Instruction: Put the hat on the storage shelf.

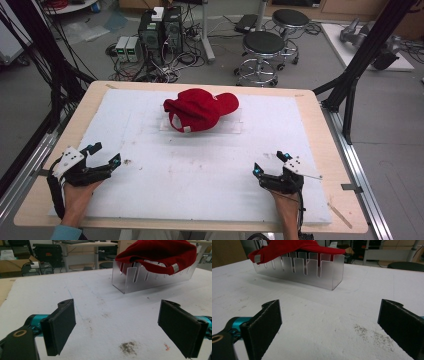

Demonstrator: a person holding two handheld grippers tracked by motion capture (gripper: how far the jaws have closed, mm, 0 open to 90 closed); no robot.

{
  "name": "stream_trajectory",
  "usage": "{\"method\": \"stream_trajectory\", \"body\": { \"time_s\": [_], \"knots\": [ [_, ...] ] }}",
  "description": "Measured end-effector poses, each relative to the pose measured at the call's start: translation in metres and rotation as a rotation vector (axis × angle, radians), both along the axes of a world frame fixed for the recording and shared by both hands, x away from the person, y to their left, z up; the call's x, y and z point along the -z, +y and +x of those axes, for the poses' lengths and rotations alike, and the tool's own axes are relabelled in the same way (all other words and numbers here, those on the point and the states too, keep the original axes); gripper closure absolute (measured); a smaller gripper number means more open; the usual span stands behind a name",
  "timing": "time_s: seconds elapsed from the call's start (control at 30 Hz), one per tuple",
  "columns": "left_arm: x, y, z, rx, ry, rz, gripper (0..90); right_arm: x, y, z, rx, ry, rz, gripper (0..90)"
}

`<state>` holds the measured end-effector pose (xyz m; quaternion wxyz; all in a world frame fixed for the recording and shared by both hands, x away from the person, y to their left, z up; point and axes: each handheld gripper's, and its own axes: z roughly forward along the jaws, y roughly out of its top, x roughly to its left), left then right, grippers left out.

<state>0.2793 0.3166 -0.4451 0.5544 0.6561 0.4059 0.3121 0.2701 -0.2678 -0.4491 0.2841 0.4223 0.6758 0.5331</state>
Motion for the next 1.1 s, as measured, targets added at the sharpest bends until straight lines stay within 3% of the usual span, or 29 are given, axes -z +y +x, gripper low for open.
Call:
{"method": "stream_trajectory", "body": {
  "time_s": [0.07, 0.2, 0.3, 0.53, 0.77, 0.9, 1.0, 1.1],
  "knots": [
    [-0.005, 0.001, 0.002, 0.004, -0.001, -0.002, 15.0, 0.0, 0.0, 0.0, -0.001, 0.0, 0.0, 4.1],
    [-0.016, 0.0, 0.007, 0.039, 0.035, 0.019, 15.2, 0.0, -0.001, 0.0, -0.001, -0.002, 0.007, 4.1],
    [-0.023, -0.003, 0.012, 0.072, 0.058, 0.011, 15.2, 0.0, -0.002, 0.0, 0.003, 0.001, 0.016, 4.1],
    [-0.05, -0.011, 0.033, 0.155, 0.116, 0.006, 15.3, 0.0, -0.001, 0.0, 0.009, -0.001, 0.015, 4.1],
    [-0.084, -0.024, 0.056, 0.224, 0.113, 0.015, 15.6, 0.0, -0.001, 0.0, 0.007, 0.0, 0.016, 4.1],
    [-0.101, -0.037, 0.07, 0.255, 0.108, 0.062, 16.5, 0.0, -0.001, 0.0, 0.009, -0.003, 0.014, 4.1],
    [-0.111, -0.046, 0.081, 0.285, 0.123, 0.044, 16.6, 0.0, -0.002, 0.0, 0.011, 0.002, 0.016, 4.1],
    [-0.119, -0.055, 0.093, 0.301, 0.144, 0.061, 16.4, 0.0, -0.002, 0.0, 0.011, 0.002, 0.019, 4.1]
  ]
}}
